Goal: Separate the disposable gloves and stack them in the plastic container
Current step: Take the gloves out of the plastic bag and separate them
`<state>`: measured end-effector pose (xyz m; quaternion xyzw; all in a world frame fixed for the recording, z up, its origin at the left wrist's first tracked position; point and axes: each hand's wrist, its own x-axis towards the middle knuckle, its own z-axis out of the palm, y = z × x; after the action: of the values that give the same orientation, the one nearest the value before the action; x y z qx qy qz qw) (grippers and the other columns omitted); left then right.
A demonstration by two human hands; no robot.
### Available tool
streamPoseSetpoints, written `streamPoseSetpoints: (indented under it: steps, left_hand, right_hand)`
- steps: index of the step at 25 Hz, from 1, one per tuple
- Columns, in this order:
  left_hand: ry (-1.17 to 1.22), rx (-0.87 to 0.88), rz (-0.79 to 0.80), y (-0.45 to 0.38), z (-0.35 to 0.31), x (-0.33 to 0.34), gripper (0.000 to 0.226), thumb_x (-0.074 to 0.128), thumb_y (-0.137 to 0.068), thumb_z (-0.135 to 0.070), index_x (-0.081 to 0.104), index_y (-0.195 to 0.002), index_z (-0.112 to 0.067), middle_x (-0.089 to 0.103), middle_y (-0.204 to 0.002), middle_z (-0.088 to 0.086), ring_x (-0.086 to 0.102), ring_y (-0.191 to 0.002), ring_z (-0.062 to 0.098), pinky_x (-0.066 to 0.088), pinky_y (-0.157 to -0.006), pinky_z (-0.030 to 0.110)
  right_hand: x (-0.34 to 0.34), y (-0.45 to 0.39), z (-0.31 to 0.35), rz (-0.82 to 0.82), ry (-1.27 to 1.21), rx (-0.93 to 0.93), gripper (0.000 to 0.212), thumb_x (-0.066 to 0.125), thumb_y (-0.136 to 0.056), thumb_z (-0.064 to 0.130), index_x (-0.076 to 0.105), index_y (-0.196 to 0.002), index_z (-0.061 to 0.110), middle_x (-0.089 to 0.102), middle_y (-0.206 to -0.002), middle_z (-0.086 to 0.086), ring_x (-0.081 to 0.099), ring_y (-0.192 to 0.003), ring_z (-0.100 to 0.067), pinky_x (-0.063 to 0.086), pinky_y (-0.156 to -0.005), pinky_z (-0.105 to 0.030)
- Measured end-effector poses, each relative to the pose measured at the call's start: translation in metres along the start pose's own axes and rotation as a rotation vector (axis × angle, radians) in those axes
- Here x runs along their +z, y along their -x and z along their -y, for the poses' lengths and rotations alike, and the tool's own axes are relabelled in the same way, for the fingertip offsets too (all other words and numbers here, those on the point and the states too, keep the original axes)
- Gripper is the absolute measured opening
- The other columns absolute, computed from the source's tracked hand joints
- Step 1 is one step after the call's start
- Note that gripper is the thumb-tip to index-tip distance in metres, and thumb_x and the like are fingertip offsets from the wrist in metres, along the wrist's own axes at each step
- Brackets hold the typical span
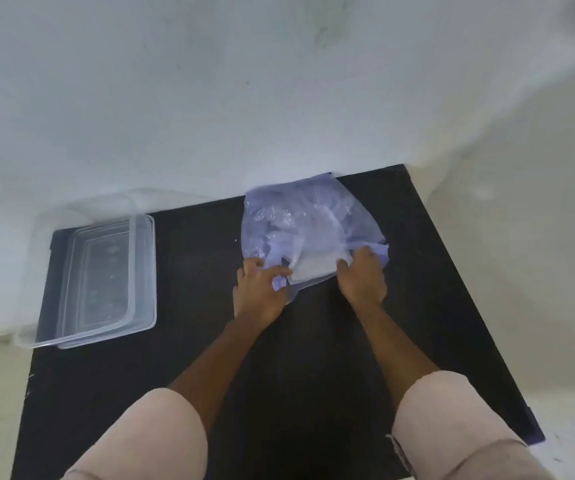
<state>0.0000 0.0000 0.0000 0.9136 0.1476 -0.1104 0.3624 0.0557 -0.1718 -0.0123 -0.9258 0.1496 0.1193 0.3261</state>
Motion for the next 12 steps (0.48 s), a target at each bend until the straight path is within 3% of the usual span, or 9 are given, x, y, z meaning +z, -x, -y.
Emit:
streamPoseSetpoints:
  steps: [3,6,9,10,12]
  left_hand:
    - [-0.238,-0.058,0.007,-0.014,-0.011,0.008,0.052,0.065,-0.081,-0.030,0.050,-0.131,-0.038,0.027,-0.140,0.008,0.033,-0.127,0.034,0.037,-0.103,0.049]
    - [-0.240,-0.099,0.037,-0.031,-0.010,0.011,0.051,0.059,-0.081,-0.025,0.047,-0.130,-0.034,0.035,-0.130,0.011,0.044,-0.118,0.036,0.042,-0.097,0.049]
    - [-0.174,-0.103,0.074,-0.041,-0.009,0.008,0.048,0.053,-0.086,-0.018,0.047,-0.133,-0.030,0.043,-0.128,0.013,0.056,-0.109,0.041,0.051,-0.087,0.046]
    - [-0.143,-0.095,0.062,-0.042,-0.009,0.008,0.049,0.051,-0.088,-0.016,0.046,-0.135,-0.029,0.044,-0.130,0.014,0.056,-0.110,0.042,0.051,-0.087,0.046]
    - [-0.056,-0.079,0.027,-0.044,-0.009,0.008,0.056,0.050,-0.087,-0.008,0.046,-0.139,-0.028,0.046,-0.132,0.016,0.056,-0.111,0.041,0.051,-0.090,0.046]
  right_hand:
    - [-0.002,-0.029,0.000,-0.009,0.050,0.161,0.047,0.062,-0.088,0.038,0.055,-0.122,0.007,0.058,-0.122,-0.015,0.060,-0.101,-0.031,0.040,-0.067,-0.033]
    - [0.004,-0.049,0.002,0.115,-0.001,0.229,0.031,0.069,-0.082,0.031,0.067,-0.100,0.005,0.064,-0.097,-0.013,0.059,-0.080,-0.026,0.043,-0.059,-0.031]
    - [0.009,-0.055,0.008,0.106,-0.507,0.299,0.011,0.071,-0.072,0.015,0.064,-0.065,0.010,0.063,-0.070,-0.010,0.060,-0.066,-0.026,0.052,-0.057,-0.033]
    - [0.010,-0.053,0.011,0.090,-0.745,0.369,0.010,0.069,-0.072,0.011,0.063,-0.064,0.013,0.061,-0.069,-0.008,0.058,-0.066,-0.025,0.052,-0.058,-0.032]
    - [0.015,-0.044,0.022,0.113,-1.238,0.562,0.013,0.065,-0.076,0.004,0.065,-0.087,0.009,0.064,-0.084,-0.010,0.062,-0.078,-0.026,0.056,-0.070,-0.037]
